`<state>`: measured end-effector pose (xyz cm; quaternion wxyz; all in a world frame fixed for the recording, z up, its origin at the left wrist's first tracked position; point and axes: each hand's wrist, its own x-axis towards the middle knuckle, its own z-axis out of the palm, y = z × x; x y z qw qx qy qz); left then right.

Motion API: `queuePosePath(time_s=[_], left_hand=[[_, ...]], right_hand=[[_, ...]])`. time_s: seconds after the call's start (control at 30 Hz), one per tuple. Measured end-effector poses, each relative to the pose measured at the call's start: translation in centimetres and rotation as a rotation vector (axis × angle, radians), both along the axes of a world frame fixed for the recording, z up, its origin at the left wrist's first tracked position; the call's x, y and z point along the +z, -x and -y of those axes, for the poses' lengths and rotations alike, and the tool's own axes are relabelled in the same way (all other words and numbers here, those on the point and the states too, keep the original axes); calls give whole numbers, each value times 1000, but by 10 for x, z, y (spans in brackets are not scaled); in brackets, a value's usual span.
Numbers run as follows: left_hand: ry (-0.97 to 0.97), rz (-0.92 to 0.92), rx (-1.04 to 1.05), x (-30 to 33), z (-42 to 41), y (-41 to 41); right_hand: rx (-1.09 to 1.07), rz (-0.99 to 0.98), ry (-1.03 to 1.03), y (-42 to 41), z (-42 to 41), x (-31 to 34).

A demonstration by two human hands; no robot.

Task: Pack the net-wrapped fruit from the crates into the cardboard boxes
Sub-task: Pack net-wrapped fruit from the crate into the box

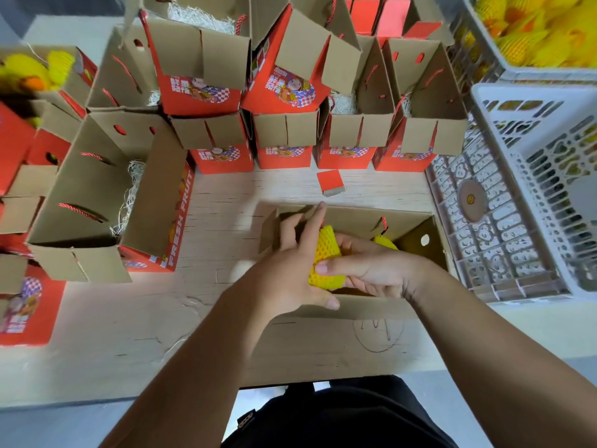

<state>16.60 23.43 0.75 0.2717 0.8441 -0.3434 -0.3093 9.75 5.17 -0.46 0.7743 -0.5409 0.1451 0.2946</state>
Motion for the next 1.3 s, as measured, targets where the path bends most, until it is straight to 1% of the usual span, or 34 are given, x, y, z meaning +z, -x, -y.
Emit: queuePosePath(time_s=[0.03,0.07,0.1,0.13,0.17,0.2,0.23,0.27,0.3,0.37,0.4,0.5,0.6,0.63,0.7,0.77,0.8,0.83,0.93,1.0,1.07,1.13,1.17,1.23,1.3], left_hand=[[59,28,11,1,-5,1],[133,112,34,1,-9,3],[193,248,65,-1,-14,4],[233,373,117,-6,-18,5],[250,408,202,-12,-21,7],[248,350,314,-19,-22,10],[244,253,420,-25,-22,14],[252,183,495,-32,-20,18],[277,163,533,-36,-17,21],[346,153,572,-43,-13,24],[349,150,578,-45,-11,23],[317,161,566,-48,-11,21],[301,174,552,-48,-14,22],[290,176,548,-47,-14,22],[272,179,545,-46,-13,20],[265,185,555,-46,-12,20],[269,191,560,-46,-12,20],[278,200,559,-47,-12,21],[267,224,542,-46,-12,21],[181,251,525,-42,-8,19],[64,315,516,-37,-4,17],[11,395,549,-28,6,18],[31,418,576,-22,14,20],[174,426,593,-10,38,29],[350,386,523,1,73,42]], right_hand=[[-25,-18,9,-2,3,-2],[-53,-52,53,-4,6,-4],[-54,-106,155,-7,7,-7],[20,-177,341,-11,6,-8],[175,-262,585,-14,1,-7],[341,-329,804,-17,-5,-9],[483,-347,961,-21,-11,-15],[599,-323,1062,-26,-17,-24],[690,-285,1130,-30,-23,-33],[796,-242,1214,-40,-38,-45],[809,-247,1213,-43,-44,-49],[837,-264,1180,-49,-55,-54],[856,-262,1107,-53,-55,-38],[843,-256,1064,-53,-51,-33],[709,-224,1022,-47,-41,-29],[601,-187,1161,-38,-37,-30],[588,-161,1223,-33,-39,-35],[574,-135,1228,-29,-43,-38],[547,-110,1074,-25,-49,-34],[568,-69,1028,-26,-42,-25],[497,-3,1019,-18,-29,-18],[255,65,990,2,-8,-6],[107,108,971,14,6,1],[-142,208,931,40,42,15],[-350,281,924,63,83,25]])
